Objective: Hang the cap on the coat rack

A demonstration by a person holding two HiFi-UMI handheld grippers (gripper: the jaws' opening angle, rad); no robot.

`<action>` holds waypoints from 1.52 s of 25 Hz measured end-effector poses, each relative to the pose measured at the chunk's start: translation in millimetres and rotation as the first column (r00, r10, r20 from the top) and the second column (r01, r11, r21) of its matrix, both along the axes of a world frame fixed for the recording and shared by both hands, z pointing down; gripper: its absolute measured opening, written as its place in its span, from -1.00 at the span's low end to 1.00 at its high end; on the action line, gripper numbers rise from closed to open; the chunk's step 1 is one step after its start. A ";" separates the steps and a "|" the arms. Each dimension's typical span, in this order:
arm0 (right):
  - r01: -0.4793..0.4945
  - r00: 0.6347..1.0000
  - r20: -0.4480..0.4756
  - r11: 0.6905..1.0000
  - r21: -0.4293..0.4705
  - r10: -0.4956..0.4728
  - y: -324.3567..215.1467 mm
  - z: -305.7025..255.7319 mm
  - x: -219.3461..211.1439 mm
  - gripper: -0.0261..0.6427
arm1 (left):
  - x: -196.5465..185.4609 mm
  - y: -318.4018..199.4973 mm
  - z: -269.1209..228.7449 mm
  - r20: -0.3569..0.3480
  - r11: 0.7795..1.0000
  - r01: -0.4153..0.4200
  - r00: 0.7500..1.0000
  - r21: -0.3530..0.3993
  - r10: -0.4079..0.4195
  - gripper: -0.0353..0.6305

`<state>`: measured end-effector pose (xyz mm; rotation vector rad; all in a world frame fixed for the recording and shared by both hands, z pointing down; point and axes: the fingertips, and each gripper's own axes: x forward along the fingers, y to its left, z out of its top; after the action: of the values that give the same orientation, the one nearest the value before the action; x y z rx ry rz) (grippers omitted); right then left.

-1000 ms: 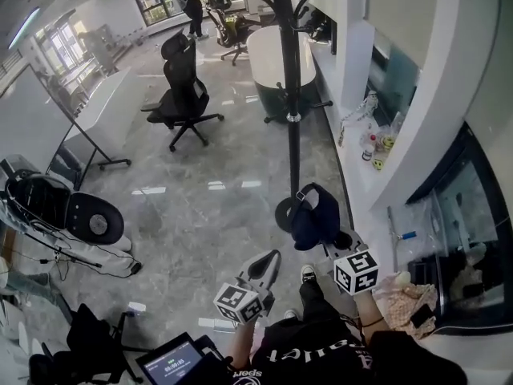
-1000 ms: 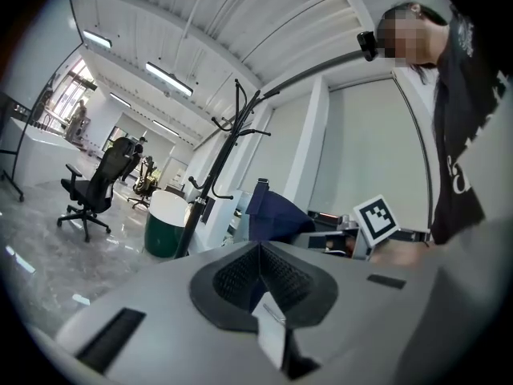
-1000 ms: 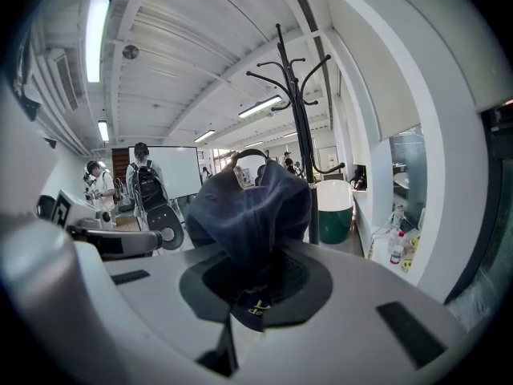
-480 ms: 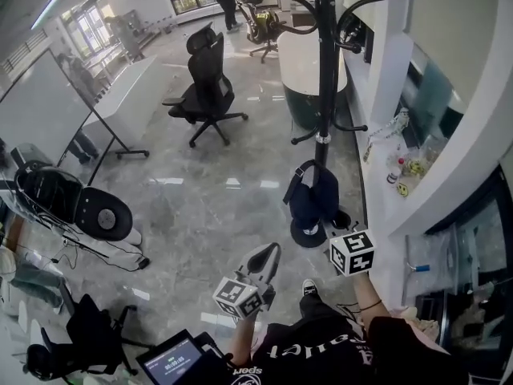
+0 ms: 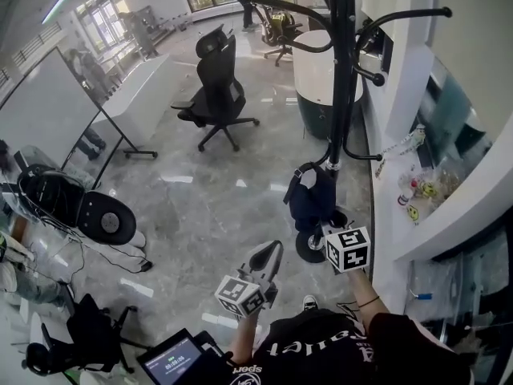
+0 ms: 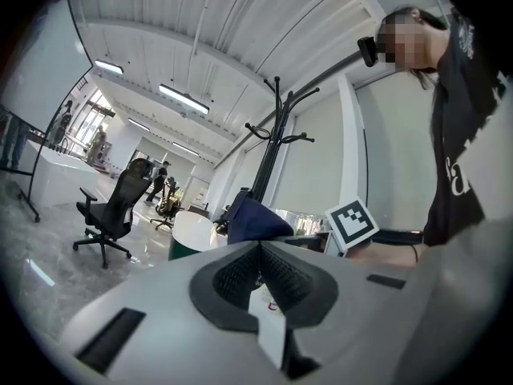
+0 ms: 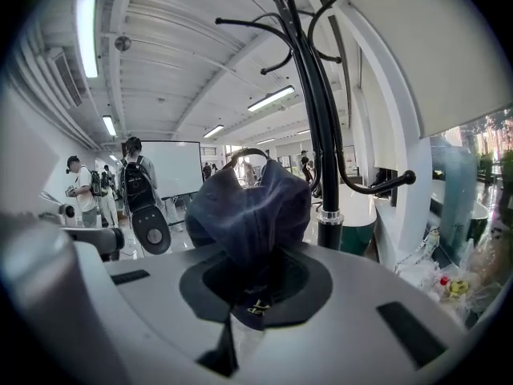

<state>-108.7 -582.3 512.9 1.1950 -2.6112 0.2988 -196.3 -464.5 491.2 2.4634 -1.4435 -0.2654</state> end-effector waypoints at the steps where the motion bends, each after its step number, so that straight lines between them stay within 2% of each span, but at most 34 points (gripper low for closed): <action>1: 0.003 1.000 -0.003 1.000 -0.009 -0.003 -6.6 4.9 -1.5 -0.81 | -0.1 -5.6 1.2 0.001 1.000 0.004 1.000 0.000 -0.004 -0.88; 6: 0.011 1.000 -0.028 0.999 -0.042 -0.012 -31.9 27.1 -11.6 -0.81 | -9.4 -28.8 7.4 0.012 0.999 0.032 0.999 -0.012 -0.032 -0.88; 12: 0.020 0.992 -0.124 0.999 -0.031 -0.024 -41.4 39.2 -29.9 -0.81 | -16.8 -37.8 15.2 0.014 0.998 0.045 0.999 -0.047 -0.044 -0.88; 21: -0.001 0.991 -0.133 0.994 -0.110 -0.014 -59.2 58.0 -58.7 -0.81 | -10.2 -39.4 23.7 0.008 0.997 0.026 1.000 -0.067 -0.026 -0.88; 29: -0.073 0.987 -0.153 0.980 -0.183 0.045 -74.6 87.6 -42.0 -0.81 | -14.8 -32.1 26.0 0.007 0.997 0.047 0.999 -0.068 -0.046 -0.88; 33: -0.069 0.982 -0.185 0.984 -0.164 0.038 -76.5 96.5 -32.1 -0.81 | -17.4 -30.0 27.2 0.007 0.996 0.050 0.999 -0.073 -0.050 -0.88; 38: -0.034 0.985 -0.171 0.993 -0.115 0.014 -70.6 95.7 -30.1 -0.80 | -12.9 -27.4 27.7 0.005 0.997 0.038 0.999 -0.074 -0.038 -0.88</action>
<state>-138.8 -652.9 608.5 1.1590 -2.4008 0.3344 -209.2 -491.8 518.9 2.3816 -1.4758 -0.2110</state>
